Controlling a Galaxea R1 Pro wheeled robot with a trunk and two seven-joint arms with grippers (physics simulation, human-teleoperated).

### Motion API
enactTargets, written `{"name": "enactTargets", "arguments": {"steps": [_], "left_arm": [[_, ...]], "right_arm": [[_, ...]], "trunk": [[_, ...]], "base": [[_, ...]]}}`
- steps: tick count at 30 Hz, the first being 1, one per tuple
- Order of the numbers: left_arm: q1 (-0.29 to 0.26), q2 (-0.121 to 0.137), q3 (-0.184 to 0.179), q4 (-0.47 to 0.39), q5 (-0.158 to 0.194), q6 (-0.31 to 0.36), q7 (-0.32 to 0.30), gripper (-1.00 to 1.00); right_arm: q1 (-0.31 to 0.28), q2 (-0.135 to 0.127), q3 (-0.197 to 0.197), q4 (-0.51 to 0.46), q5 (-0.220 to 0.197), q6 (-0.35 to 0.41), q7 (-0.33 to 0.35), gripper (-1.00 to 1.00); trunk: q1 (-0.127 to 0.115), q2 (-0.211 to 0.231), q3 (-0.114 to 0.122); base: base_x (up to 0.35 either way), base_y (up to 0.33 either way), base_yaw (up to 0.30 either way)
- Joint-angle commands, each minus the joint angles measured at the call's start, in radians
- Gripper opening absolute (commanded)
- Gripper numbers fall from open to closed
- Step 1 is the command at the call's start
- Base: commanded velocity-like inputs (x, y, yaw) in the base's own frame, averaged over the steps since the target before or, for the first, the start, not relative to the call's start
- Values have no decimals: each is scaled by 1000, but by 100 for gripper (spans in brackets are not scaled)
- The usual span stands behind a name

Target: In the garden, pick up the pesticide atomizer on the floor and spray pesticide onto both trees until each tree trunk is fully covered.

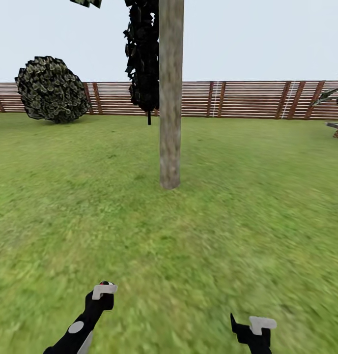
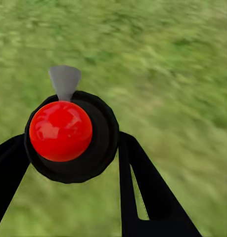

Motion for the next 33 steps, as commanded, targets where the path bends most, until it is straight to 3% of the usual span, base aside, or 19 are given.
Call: {"name": "enactTargets", "arguments": {"steps": [1, 33], "left_arm": [[0, 0, 0, 0, 0, 0, 0, -100], [0, 0, 1, 0, -1, 0, 0, -100]], "right_arm": [[0, 0, 0, 0, 0, 0, 0, 100], [0, 2, 1, 1, 0, 0, 1, 100]], "trunk": [[0, 0, 0], [0, 0, 0]], "base": [[339, 0, 0], [340, 0, 0]]}}
